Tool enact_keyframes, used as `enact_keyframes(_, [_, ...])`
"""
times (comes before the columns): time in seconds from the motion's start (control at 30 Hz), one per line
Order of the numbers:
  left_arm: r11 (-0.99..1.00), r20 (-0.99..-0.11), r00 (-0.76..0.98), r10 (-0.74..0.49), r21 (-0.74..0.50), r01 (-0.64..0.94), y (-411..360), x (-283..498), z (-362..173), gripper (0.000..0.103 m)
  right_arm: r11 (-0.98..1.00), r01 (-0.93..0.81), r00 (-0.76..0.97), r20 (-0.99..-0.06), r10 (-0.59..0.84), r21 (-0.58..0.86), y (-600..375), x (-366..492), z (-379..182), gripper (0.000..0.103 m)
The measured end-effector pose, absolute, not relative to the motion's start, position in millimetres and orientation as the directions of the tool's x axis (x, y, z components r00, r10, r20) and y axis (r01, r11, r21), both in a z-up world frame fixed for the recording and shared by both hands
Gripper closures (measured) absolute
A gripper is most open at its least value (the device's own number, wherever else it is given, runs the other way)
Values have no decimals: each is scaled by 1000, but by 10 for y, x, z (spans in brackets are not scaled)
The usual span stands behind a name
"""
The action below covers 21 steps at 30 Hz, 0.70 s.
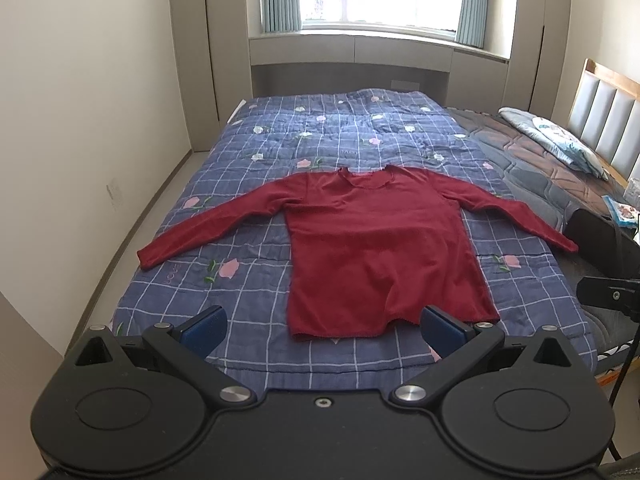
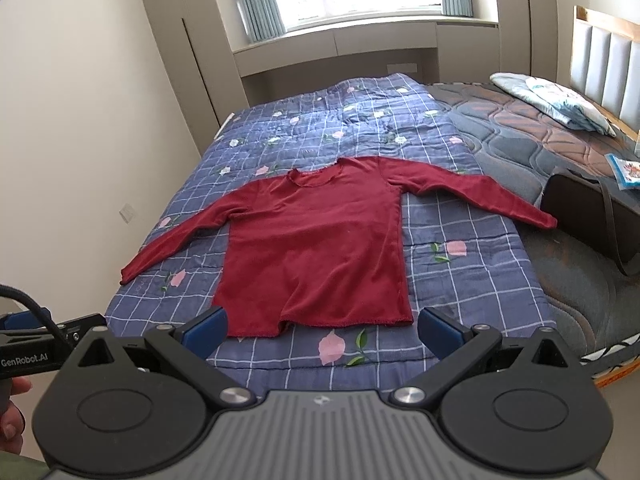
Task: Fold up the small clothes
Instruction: 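Move the right gripper to the sweater's sleeve cuff and close on it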
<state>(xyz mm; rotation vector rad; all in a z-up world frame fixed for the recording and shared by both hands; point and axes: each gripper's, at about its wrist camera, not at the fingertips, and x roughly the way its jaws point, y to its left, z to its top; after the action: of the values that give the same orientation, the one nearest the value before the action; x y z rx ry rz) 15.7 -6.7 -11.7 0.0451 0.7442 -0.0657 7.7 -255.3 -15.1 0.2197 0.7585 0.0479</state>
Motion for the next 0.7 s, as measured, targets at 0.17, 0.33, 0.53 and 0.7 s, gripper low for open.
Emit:
enact_keyframes(0.17, [996, -722, 690, -45, 17, 82, -92, 315, -221, 1, 970, 100, 717, -692, 84, 221, -2686, 211, -238, 0])
enact_keyframes(0.33, [996, -760, 649, -34, 26, 83, -173, 578, -357, 1, 951, 182, 692, -720, 58, 251, -2936, 469, -418, 0])
enact_keyframes(0.53, [999, -805, 594, -3, 30, 45, -323, 1095, -530, 1, 925, 286, 660, -752, -2, 249, -3369, 972, -658, 0])
enact_keyframes(0.7, [1000, -792, 610, -17, -22, -1, -549, 1647, -675, 1, 899, 393, 630, -768, -112, 191, -3843, 1458, -983, 0])
